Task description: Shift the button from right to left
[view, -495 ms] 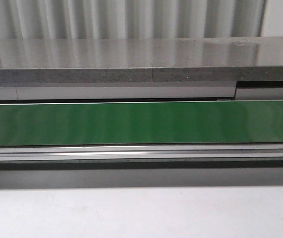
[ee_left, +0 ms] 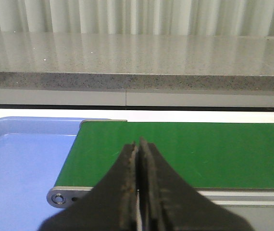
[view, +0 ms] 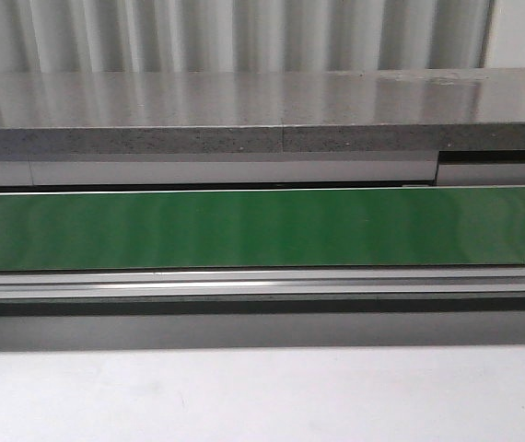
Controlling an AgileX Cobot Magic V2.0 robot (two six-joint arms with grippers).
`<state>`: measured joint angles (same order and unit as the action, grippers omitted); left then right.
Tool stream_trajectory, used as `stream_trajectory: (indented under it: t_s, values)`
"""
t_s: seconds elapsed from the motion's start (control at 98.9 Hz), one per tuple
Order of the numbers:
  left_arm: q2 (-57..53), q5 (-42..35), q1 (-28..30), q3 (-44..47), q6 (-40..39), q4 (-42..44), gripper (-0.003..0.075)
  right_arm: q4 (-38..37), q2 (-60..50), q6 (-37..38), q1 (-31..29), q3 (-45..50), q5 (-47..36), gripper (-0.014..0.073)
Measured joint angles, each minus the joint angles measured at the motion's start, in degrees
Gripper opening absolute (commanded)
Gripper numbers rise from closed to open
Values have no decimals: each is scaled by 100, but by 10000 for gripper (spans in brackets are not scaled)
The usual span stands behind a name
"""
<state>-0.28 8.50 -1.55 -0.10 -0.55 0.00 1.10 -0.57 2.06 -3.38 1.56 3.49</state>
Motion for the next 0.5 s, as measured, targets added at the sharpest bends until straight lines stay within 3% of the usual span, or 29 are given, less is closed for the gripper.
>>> stream_trajectory:
  t_s: [0.495]
  values:
    - [0, 0, 0, 0, 0, 0, -20, 0, 0, 0, 0, -28, 92, -67]
